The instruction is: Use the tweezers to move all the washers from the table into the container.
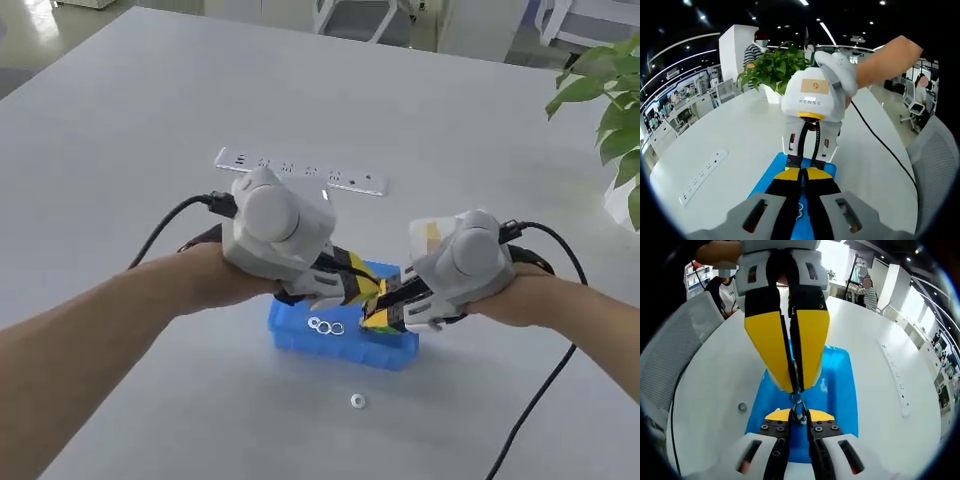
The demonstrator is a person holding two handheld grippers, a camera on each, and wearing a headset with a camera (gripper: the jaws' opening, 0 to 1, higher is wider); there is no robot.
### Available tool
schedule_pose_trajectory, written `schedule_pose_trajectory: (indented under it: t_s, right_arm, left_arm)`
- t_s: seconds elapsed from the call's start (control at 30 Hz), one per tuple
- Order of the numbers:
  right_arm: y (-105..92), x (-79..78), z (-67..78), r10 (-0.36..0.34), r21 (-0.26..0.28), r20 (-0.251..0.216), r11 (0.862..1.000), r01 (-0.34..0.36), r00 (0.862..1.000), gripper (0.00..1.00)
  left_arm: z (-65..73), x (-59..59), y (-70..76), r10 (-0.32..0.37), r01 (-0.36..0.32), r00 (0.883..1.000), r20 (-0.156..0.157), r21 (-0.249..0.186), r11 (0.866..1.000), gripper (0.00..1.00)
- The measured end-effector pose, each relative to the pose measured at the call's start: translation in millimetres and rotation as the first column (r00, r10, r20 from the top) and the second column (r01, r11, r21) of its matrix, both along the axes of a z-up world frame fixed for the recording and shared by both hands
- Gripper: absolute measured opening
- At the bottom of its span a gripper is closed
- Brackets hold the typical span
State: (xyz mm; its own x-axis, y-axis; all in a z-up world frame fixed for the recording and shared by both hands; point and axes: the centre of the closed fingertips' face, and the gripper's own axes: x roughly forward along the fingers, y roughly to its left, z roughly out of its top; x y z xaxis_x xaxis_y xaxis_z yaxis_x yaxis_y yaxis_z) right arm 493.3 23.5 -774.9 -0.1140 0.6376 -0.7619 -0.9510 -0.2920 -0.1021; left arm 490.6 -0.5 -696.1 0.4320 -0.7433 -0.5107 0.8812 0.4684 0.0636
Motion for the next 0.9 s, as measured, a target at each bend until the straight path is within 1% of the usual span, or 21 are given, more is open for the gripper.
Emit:
schedule_pose_trajectory:
  t_s: [0.07,0.13,0.17,0.23,0.37,0.5,0.63,0.73,0.9]
  right_arm:
    - [-0.4,-0.9,1.4,-0.006,0.000,-0.007,1.000,0.006,1.000,0.14]
    - [-1.1,-0.3,3.0,-0.003,-0.002,0.005,1.000,0.003,1.000,0.16]
    - [-1.4,-0.1,4.3,-0.005,-0.001,0.006,1.000,0.005,1.000,0.17]
    - [-2.0,1.1,8.0,-0.014,0.006,0.010,1.000,0.014,1.000,0.18]
    - [-5.0,2.1,13.2,-0.028,0.009,0.015,1.000,0.028,0.999,0.20]
    - [-10.7,2.3,19.9,-0.052,0.015,0.016,0.999,0.052,0.998,0.23]
    - [-17.7,2.3,27.5,-0.096,0.026,0.010,0.995,0.096,0.995,0.27]
    - [-21.7,0.9,34.7,-0.124,0.048,0.004,0.991,0.124,0.992,0.28]
    - [-29.5,-3.6,42.7,-0.161,0.062,0.002,0.985,0.161,0.987,0.32]
  left_arm:
    - [0.5,0.6,0.4,0.007,-0.007,1.000,-0.002,0.001,1.000,0.05]
    - [0.8,0.6,0.5,0.008,-0.008,1.000,-0.004,0.004,1.000,0.05]
    - [1.1,0.6,0.6,0.006,-0.006,1.000,-0.001,0.007,1.000,0.05]
    - [2.1,0.0,0.0,0.005,-0.005,1.000,-0.009,0.002,1.000,0.05]
    - [6.0,-1.3,-1.1,0.002,-0.002,1.000,-0.007,0.002,1.000,0.05]
    - [10.3,-1.8,-1.2,0.004,-0.004,1.000,-0.005,0.004,1.000,0.05]
    - [16.0,-2.7,-0.7,0.004,-0.004,1.000,0.003,0.004,1.000,0.05]
    - [19.2,-3.8,0.1,0.003,-0.003,1.000,0.004,0.007,1.000,0.05]
    - [25.7,-9.0,-0.4,-0.005,0.005,1.000,0.008,0.013,1.000,0.05]
